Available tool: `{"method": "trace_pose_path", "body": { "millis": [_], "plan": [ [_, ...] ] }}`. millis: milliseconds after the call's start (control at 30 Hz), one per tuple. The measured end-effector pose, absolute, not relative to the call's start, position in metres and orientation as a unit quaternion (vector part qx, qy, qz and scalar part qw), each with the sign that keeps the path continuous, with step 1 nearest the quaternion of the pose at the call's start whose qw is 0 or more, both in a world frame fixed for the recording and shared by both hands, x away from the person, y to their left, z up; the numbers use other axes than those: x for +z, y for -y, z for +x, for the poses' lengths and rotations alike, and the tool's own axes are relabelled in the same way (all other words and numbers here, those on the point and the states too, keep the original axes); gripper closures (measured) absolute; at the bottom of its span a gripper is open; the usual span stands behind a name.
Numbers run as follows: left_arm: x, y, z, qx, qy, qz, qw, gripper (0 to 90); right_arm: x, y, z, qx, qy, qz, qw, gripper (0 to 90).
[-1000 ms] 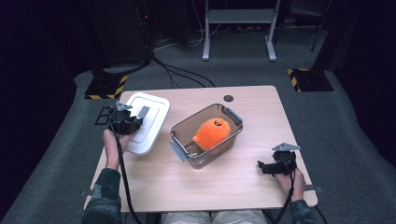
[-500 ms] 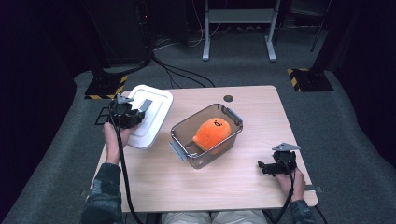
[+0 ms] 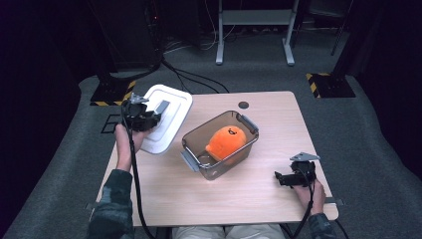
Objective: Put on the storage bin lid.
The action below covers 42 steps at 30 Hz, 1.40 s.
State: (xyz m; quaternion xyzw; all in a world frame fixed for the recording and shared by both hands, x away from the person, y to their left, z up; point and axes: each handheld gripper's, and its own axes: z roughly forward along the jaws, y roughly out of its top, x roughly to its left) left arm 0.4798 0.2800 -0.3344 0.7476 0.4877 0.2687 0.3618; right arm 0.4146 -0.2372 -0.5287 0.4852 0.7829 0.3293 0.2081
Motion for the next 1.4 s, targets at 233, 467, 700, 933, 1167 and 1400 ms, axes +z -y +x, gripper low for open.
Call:
{"method": "trace_pose_path", "body": {
  "millis": [233,467,700,933,1167,1400],
  "plan": [
    [-0.331,-0.267,0.479,0.261,-0.472,0.758,0.368,66.1,-0.529,0.237,0.415,0.329,-0.783,0.485,0.208,0.7],
    [-0.328,-0.254,0.479,0.253,-0.455,0.771,0.368,66.1,-0.529,0.237,0.415,0.329,-0.783,0.485,0.208,0.7],
    [-0.328,-0.242,0.481,0.244,-0.442,0.781,0.369,66.1,-0.529,0.237,0.415,0.329,-0.783,0.485,0.208,0.7],
    [-0.328,-0.229,0.483,0.240,-0.431,0.786,0.373,66.1,-0.529,0.237,0.415,0.330,-0.783,0.485,0.208,0.7],
    [-0.328,-0.217,0.483,0.233,-0.420,0.794,0.372,66.1,-0.529,0.237,0.415,0.330,-0.783,0.485,0.207,0.7],
    [-0.329,-0.207,0.484,0.225,-0.411,0.801,0.374,66.0,-0.529,0.237,0.415,0.330,-0.782,0.486,0.207,0.7]
  ]
}}
